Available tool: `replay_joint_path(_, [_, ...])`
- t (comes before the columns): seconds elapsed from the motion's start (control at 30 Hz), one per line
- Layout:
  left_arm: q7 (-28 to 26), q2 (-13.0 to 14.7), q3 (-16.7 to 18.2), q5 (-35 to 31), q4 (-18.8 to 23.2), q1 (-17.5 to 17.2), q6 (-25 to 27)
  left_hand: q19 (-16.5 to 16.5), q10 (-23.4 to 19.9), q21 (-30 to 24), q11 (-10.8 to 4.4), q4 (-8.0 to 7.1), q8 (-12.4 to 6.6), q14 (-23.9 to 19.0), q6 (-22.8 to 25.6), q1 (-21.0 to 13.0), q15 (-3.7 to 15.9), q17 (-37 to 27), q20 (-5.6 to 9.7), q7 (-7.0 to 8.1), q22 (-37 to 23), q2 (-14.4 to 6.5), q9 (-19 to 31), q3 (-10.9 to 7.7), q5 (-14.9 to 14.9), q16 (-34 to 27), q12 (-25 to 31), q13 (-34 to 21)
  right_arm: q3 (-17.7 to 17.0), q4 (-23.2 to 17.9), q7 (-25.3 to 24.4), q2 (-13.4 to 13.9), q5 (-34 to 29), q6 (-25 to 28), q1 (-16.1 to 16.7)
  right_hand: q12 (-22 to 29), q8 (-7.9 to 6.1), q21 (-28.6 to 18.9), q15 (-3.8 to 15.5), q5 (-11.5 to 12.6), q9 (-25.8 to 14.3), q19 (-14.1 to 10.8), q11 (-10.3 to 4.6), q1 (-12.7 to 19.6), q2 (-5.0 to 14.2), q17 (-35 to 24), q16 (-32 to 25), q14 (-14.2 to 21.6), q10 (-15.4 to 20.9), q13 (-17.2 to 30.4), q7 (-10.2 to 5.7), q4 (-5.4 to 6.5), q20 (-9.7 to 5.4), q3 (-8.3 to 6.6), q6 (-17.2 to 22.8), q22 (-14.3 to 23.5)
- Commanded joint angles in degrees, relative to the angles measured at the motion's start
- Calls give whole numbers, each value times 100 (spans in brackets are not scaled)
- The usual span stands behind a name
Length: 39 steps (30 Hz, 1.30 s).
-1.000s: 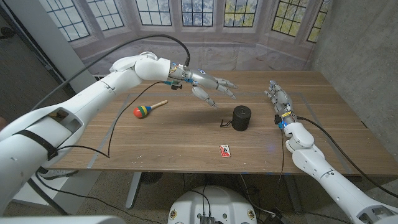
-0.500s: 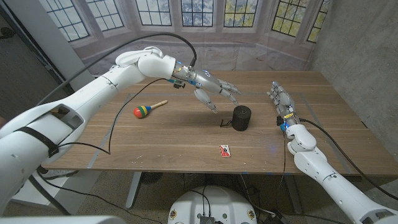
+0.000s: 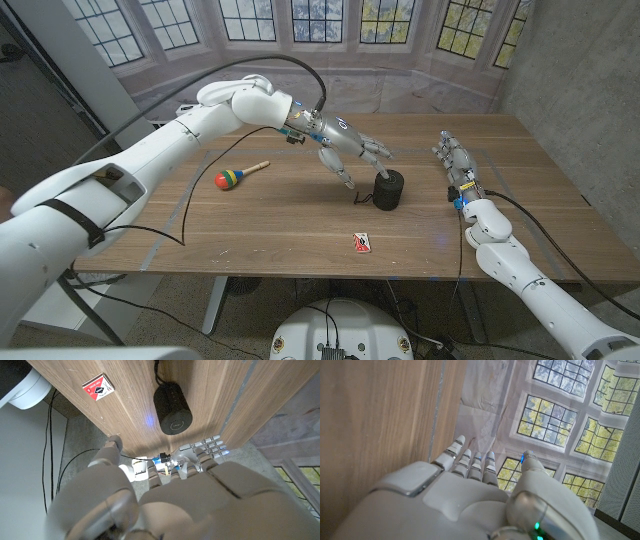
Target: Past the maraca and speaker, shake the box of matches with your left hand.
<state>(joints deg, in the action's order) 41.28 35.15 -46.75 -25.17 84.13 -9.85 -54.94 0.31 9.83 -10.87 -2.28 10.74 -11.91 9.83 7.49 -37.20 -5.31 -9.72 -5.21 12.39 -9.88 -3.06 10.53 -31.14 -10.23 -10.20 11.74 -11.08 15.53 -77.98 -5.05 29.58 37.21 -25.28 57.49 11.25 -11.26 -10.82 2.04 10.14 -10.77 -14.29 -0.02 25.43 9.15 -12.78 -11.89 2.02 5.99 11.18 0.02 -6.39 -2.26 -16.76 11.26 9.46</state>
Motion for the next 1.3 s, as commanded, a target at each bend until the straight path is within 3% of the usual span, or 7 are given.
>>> replay_joint_path(0.03, [-83,-85,-49,-217,86,-79,-152,28,67,-36,-21,-47,-42,164,86,-83,54,-29,-20,-1,-11,14,33,-1,10,-39,41,-5,-44,-81,-79,74,-42,74,20,29,-39,-27,2,-3,-23,-71,32,55,8,6,-30,62,50,21,8,-27,-225,-24,56,22])
replay_joint_path(0.53, [-90,129,42,-377,600,-474,0,94,-3,-53,-50,-64,-84,105,239,-174,57,-29,-7,6,-14,67,40,22,19,-47,64,-3,-70,-84,-102,71,-31,26,140,42,-48,-37,-9,-4,-26,-111,52,65,4,15,-46,102,89,23,31,-36,-203,-27,97,22])
replay_joint_path(1.3, [-256,-275,-216,-1091,112,-3,-914,224,-61,-79,-73,-33,-66,-19,234,-328,107,-27,31,15,-11,203,38,56,3,-69,75,-2,-167,-131,-179,123,-4,27,219,37,-37,-31,-7,-5,-28,-114,53,73,2,23,-49,106,85,25,42,-42,-201,-30,90,22])
